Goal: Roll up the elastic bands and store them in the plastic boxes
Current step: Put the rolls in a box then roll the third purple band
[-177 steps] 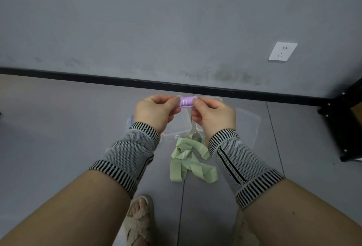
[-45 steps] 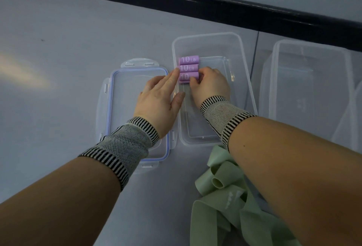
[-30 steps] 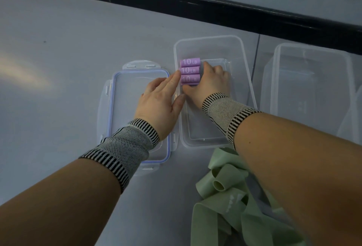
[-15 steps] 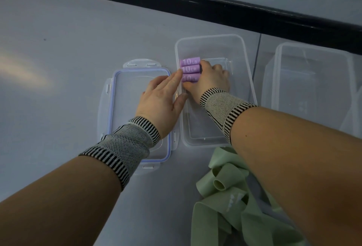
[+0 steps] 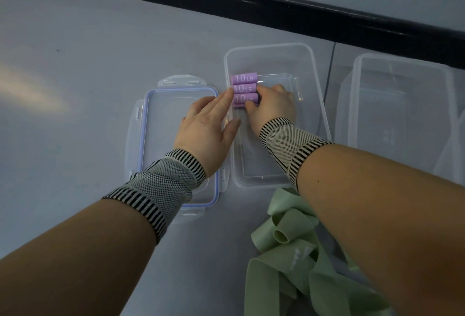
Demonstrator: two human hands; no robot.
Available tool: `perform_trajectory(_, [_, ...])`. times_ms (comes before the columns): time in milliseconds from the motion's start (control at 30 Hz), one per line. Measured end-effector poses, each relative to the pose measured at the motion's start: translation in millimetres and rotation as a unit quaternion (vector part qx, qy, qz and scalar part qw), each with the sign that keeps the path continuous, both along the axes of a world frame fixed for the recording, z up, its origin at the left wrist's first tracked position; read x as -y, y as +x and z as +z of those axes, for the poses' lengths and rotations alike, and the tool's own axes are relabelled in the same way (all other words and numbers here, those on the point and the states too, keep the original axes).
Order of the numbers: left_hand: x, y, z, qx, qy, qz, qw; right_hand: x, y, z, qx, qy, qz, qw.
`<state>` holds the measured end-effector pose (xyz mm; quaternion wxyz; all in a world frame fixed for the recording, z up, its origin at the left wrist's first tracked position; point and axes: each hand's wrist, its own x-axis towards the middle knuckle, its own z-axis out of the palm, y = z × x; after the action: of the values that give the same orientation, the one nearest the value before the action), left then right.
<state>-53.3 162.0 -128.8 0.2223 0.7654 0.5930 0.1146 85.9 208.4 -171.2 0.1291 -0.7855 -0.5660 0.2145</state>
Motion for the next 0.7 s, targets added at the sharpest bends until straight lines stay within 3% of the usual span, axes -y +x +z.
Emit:
perform_trajectory(200, [1,0,-1,-0.002,0.003,0.005,1.0,2,3,5,-0.014,-0.009,0.019,1.0])
perform_trajectory(433, [7,4,4,-0.001,0.006,0.039,0.999,24,14,32,-0.099,0.011,0.033,0.994])
perform_trajectory(700, [40,26,31,-0.021,0.019,0.011,1.0,66,29,67,-0.127,0.026,0.058,0.99])
